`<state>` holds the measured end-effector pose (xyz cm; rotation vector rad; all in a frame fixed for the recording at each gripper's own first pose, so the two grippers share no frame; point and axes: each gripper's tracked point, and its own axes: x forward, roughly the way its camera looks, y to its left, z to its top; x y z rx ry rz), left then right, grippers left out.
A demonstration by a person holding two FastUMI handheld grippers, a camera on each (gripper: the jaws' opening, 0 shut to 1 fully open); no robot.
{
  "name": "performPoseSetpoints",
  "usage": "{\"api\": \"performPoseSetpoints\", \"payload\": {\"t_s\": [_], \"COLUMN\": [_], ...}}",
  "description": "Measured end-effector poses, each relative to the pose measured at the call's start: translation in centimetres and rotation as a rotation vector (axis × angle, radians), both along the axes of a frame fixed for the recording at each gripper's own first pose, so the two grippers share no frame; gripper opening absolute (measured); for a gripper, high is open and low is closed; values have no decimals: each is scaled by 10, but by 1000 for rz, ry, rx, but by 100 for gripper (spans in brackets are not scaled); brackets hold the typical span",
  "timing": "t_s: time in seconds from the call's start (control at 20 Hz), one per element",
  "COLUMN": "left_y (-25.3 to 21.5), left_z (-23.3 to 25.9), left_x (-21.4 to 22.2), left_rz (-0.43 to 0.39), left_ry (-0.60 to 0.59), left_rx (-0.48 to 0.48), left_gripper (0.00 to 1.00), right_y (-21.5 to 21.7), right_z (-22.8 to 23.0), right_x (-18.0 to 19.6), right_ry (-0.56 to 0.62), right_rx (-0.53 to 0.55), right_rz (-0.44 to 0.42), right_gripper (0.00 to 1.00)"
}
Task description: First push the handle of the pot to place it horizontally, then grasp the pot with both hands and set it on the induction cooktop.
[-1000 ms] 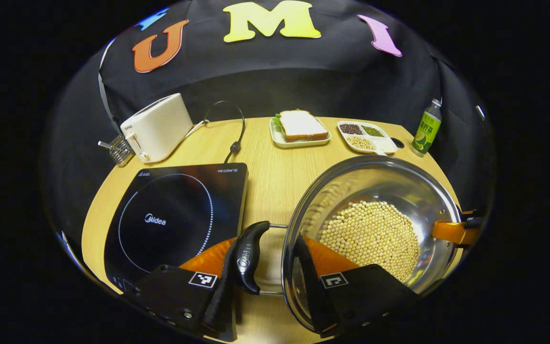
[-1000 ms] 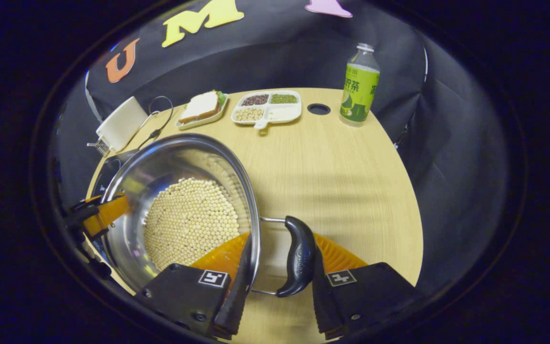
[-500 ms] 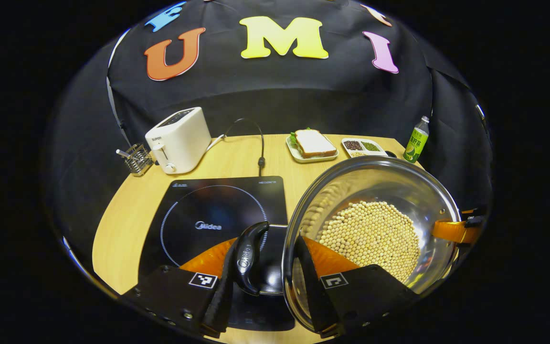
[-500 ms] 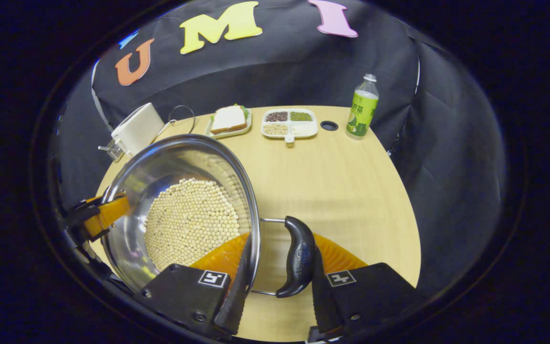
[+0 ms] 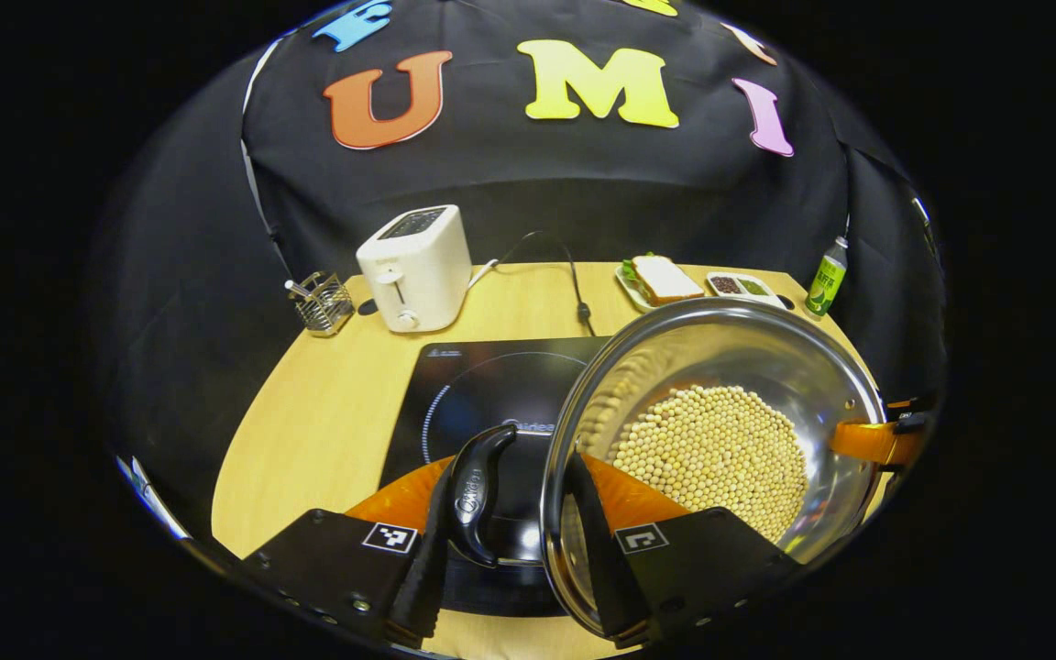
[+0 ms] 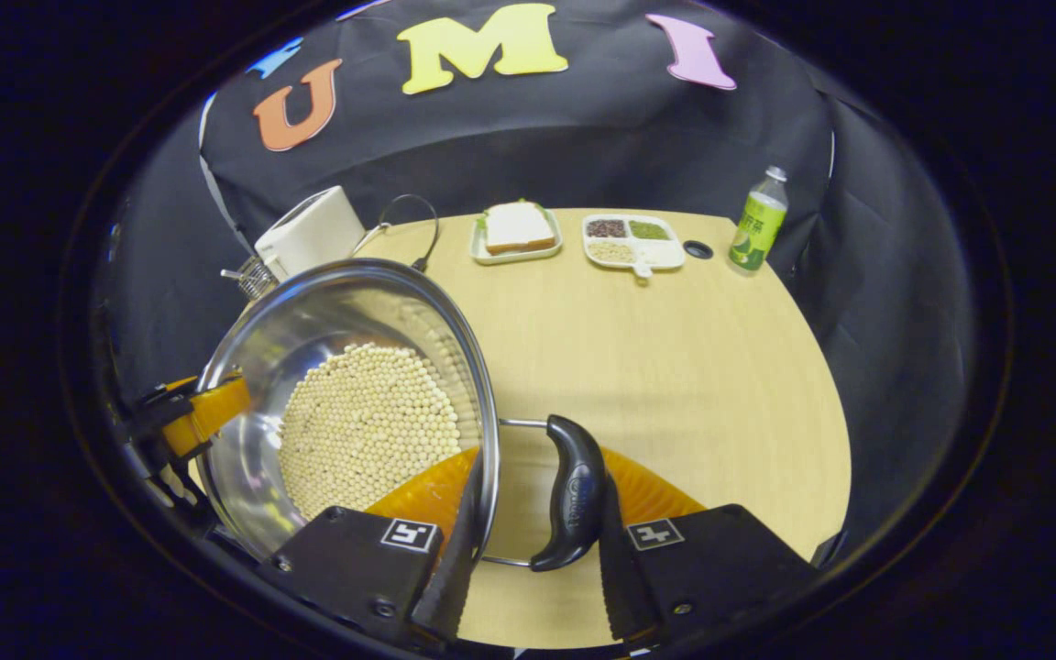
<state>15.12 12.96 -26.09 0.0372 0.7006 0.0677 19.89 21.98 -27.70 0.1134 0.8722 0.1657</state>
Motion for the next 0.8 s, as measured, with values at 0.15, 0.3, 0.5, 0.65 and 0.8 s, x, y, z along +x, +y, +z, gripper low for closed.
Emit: {"api": "performPoseSetpoints", "payload": {"t_s": [0.15,0.3,0.5,0.65,0.8], "left_y": [26,54,80,99,110], "left_z": [1,1,-5,-9,-15], "left_x": [4,9,23,37,49], "left_rz": [10,22,22,25,23], "left_ry": [-1,2,15,11,14], "left_rx": [8,8,10,16,20], "left_gripper": [63,64,64,63,64], "right_y": [29,55,89,106,120], "right_z": [4,4,4,2,0], "right_x": [5,13,27,43,53], "right_ry": [-1,7,27,28,35], "right_rx": [1,-1,-4,-6,-8], "right_rz": [10,20,19,22,15], "right_gripper": [59,59,59,59,59]}}
